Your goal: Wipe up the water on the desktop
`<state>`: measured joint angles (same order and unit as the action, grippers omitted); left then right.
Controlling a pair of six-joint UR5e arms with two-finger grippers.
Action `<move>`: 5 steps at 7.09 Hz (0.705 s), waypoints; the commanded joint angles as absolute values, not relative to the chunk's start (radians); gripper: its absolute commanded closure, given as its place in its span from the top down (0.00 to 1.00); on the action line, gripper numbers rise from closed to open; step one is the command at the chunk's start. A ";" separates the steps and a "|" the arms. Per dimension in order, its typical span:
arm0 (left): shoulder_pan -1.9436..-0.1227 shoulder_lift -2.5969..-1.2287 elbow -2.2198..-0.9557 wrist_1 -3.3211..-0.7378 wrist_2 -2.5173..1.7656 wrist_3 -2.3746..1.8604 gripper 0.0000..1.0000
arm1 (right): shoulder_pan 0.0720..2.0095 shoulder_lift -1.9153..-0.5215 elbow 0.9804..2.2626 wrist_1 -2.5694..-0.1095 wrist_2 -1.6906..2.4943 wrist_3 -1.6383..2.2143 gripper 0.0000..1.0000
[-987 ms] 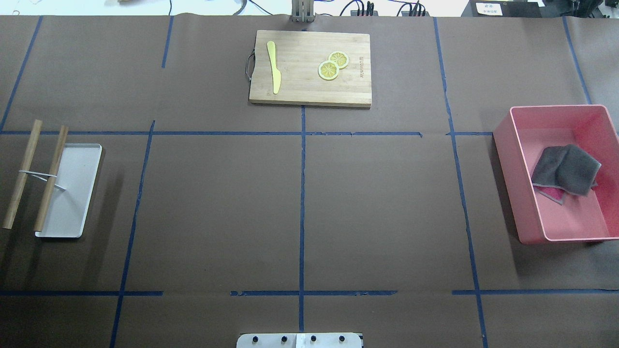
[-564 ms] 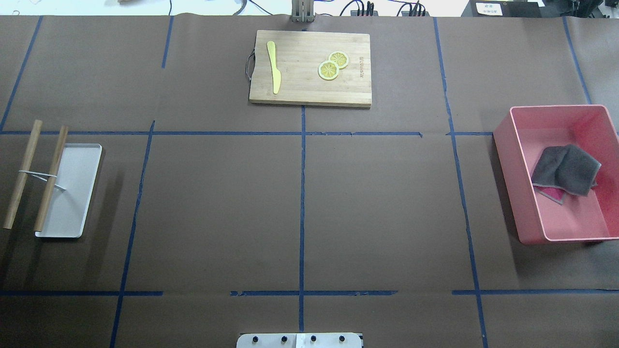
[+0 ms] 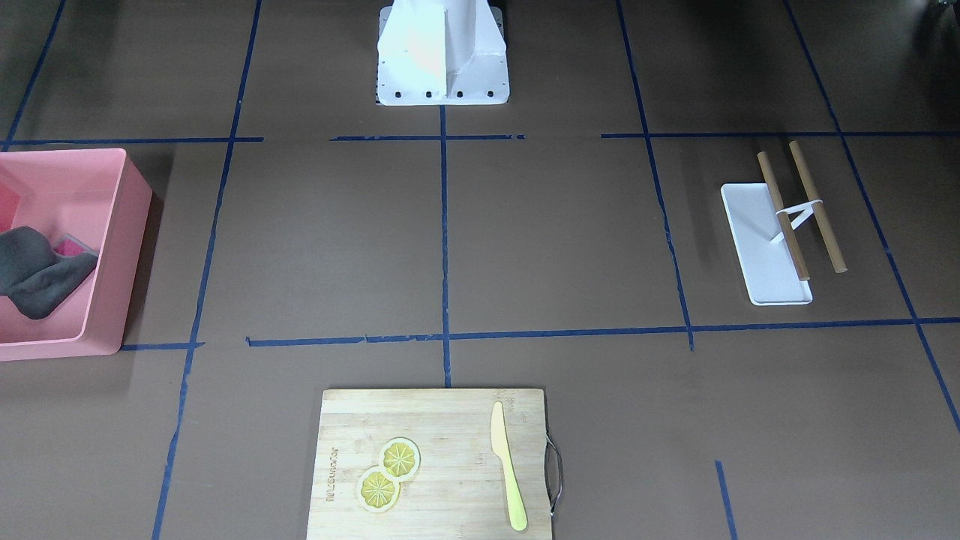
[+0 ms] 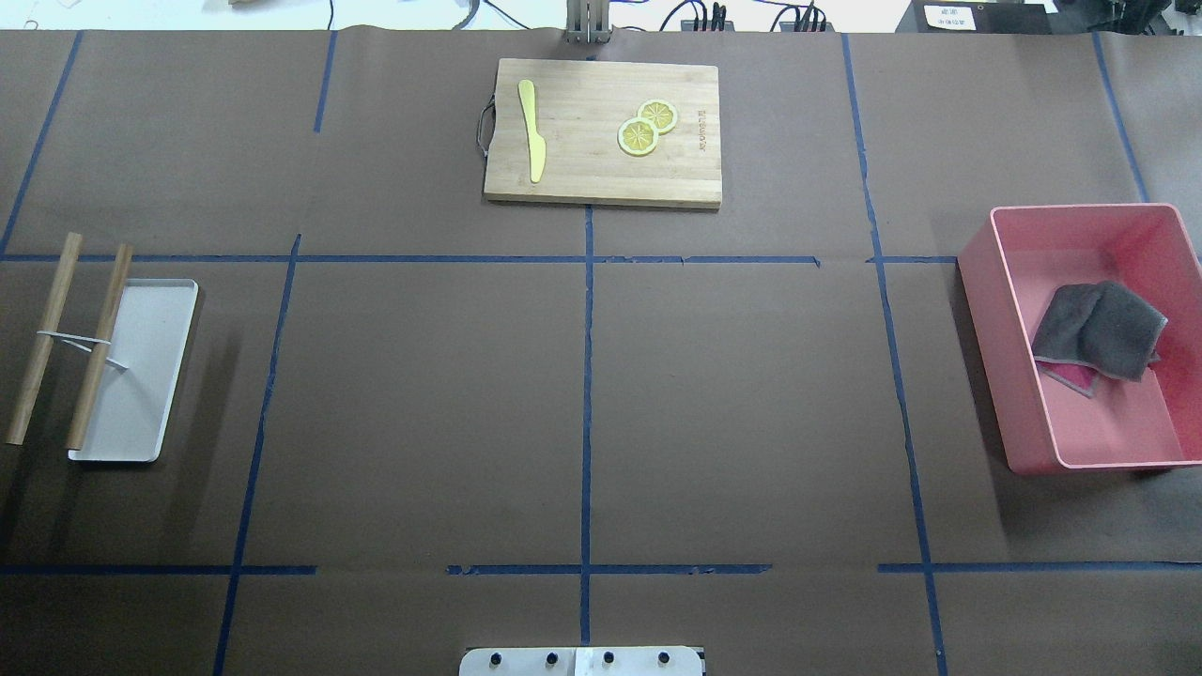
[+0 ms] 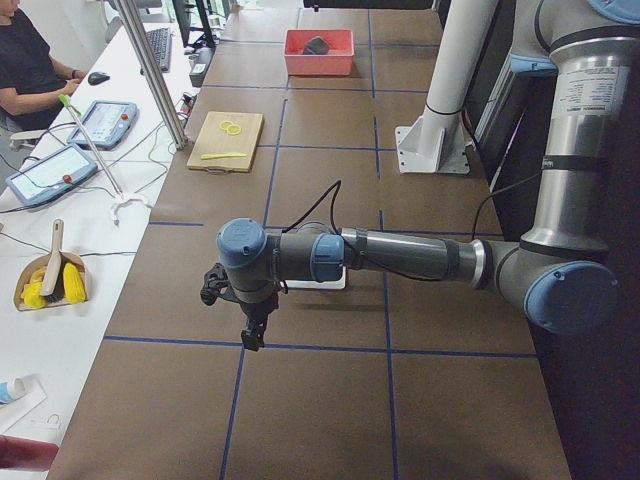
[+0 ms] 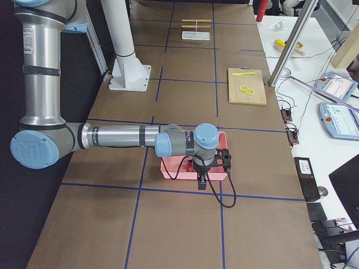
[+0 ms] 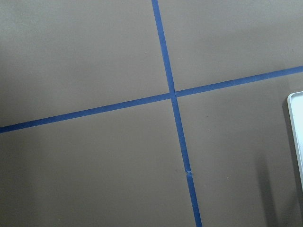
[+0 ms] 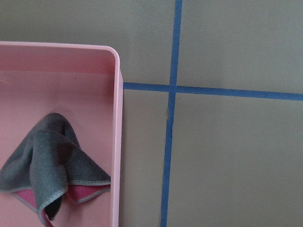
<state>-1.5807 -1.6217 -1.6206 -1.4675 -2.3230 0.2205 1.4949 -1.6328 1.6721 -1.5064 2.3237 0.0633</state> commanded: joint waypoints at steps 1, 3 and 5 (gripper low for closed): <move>-1.551 -1.621 -1.618 -1.465 -2.326 0.213 1.00 | 1.496 -1.611 1.674 -1.525 2.330 0.054 1.00; -1.545 -1.626 -1.618 -1.465 -2.324 0.212 1.00 | 1.491 -1.611 1.671 -1.571 2.330 0.019 1.00; -1.545 -1.626 -1.618 -1.463 -2.326 0.212 1.00 | 1.489 -1.573 1.666 -1.643 2.329 -0.034 1.00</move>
<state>-1.5454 -1.6256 -1.6179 -1.4639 -2.3250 0.2118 1.4863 -1.5925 1.6683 -1.6053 2.3305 -0.0036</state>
